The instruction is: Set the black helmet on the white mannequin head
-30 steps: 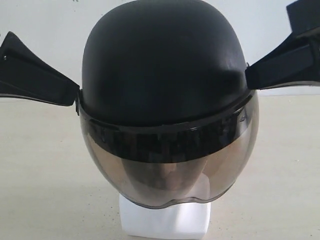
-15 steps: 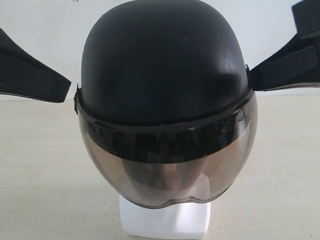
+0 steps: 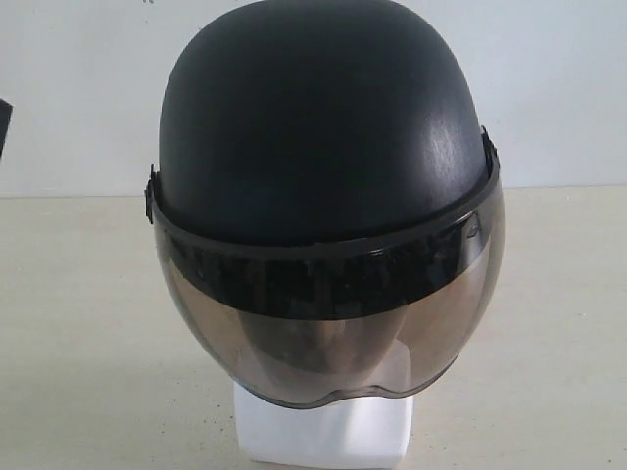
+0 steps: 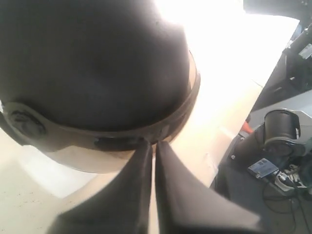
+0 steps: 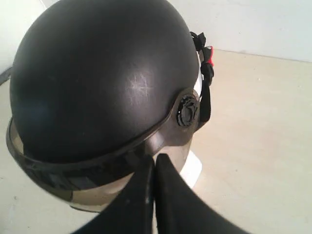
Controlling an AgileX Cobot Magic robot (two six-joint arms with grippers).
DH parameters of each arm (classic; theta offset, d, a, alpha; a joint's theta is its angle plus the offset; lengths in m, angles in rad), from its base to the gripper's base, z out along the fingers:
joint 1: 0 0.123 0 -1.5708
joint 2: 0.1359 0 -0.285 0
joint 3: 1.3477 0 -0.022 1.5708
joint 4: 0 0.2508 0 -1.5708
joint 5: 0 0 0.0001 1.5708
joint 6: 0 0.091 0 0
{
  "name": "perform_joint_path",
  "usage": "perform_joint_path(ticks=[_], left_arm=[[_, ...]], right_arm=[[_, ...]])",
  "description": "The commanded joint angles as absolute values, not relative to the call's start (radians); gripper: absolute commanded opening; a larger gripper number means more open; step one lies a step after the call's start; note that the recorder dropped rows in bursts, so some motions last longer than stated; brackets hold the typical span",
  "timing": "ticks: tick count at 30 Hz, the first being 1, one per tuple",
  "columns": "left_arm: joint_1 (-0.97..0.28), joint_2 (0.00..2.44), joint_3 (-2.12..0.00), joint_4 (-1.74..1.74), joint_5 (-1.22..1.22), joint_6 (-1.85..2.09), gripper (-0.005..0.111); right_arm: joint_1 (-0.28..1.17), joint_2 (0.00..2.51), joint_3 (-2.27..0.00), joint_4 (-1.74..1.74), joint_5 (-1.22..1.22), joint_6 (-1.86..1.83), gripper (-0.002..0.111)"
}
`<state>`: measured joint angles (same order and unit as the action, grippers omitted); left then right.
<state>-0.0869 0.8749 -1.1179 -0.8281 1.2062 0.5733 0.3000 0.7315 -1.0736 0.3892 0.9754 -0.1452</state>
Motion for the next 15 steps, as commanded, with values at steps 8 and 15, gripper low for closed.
perform_joint_path(ticks=[8,15], left_arm=[[-0.091,0.741,-0.963,-0.868,1.13,0.589,0.004],[-0.091,0.729,-0.941,-0.928,1.118,0.593,0.004]], right_arm=[[0.301,0.552,-1.069,0.341,1.022,-0.141,0.0],[0.301,0.521,-1.069,0.345,1.02,-0.138,0.0]])
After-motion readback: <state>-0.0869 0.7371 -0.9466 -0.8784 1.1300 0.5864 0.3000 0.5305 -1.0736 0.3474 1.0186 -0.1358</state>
